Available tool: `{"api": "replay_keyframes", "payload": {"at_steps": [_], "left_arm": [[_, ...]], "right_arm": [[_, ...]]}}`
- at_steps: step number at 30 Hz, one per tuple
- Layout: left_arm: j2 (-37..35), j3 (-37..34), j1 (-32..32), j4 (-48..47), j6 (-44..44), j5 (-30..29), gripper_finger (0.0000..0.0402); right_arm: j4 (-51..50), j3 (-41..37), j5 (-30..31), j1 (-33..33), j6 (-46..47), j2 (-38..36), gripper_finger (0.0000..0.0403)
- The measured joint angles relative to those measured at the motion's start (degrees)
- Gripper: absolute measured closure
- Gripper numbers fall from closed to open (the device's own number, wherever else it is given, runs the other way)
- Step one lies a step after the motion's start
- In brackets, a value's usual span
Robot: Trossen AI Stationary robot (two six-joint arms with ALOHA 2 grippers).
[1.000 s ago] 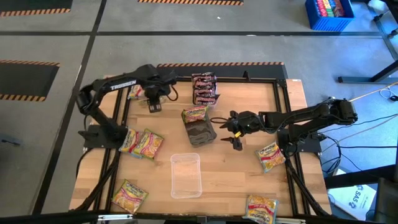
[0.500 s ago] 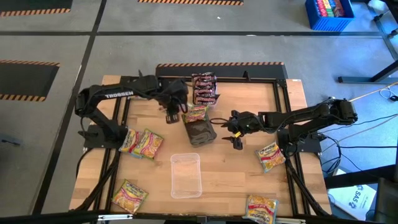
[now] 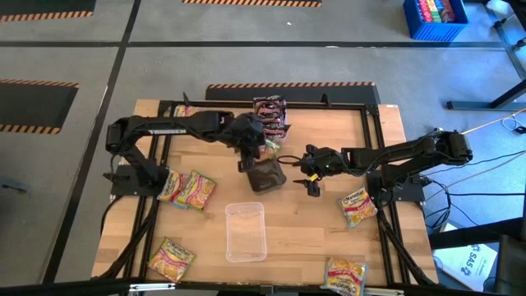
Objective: Sort Maruchan noodles
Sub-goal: Put the top green noodle pack into the black bin
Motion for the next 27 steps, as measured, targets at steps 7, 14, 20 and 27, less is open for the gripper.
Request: {"api": "replay_keyframes", "payload": {"at_steps": [7,14,20,27], "left_arm": [[5.06,0.36,0.93,-1.43,-5.07,5.78,0.0286],[10.89,9.1,2.08,-12.5,-6.29,4.97,0.0286],[18.56,18.4,2.51,-20.94,-6.3,6.0,0.0286],[23.26,21.62,2.51,-24.44,-6.1,6.24,0.0286]], "right_arm": [[-0.05,0.0,0.0,0.0,0.02,0.0,0.0134],[0.15,0.0,0.0,0.0,0.02,0.02,0.0134],[-0.05,0.0,0.0,0.0,0.01,0.02,0.0134],[0.83,-2.58,0.28,0.02,0.0,0.02,0.0134]]}}
